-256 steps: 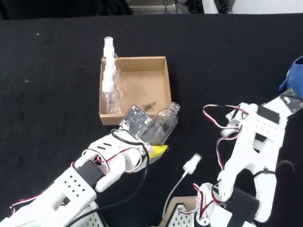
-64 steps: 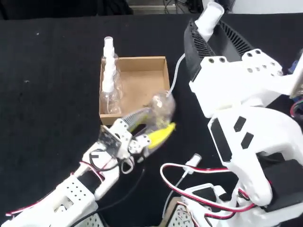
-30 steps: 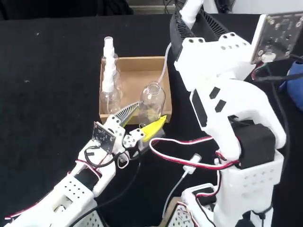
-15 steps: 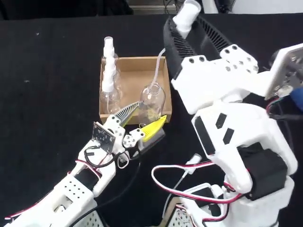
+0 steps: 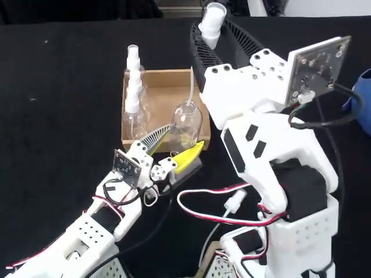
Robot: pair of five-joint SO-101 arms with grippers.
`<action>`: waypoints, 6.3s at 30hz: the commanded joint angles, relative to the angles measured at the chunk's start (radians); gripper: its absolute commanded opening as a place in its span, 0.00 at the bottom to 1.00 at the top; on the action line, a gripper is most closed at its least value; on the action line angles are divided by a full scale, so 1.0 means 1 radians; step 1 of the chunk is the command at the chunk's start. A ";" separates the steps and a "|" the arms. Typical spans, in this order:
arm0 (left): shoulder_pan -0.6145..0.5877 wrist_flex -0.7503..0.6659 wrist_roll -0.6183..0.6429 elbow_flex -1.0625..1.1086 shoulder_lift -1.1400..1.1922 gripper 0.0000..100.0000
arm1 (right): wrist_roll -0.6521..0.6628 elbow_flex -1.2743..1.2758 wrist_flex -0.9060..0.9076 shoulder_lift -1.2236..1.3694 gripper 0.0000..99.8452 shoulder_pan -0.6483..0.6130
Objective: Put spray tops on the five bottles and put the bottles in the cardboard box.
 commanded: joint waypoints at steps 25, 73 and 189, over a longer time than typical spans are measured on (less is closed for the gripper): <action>-0.005 -0.025 0.006 0.024 -0.020 0.03 | 0.006 0.429 0.081 -0.259 0.18 -0.190; -0.010 -0.049 0.006 0.024 -0.020 0.03 | 0.012 0.659 0.193 -0.262 0.22 -0.186; 0.361 0.333 0.000 0.024 -0.018 0.03 | 0.003 0.680 -1.039 0.661 0.01 0.147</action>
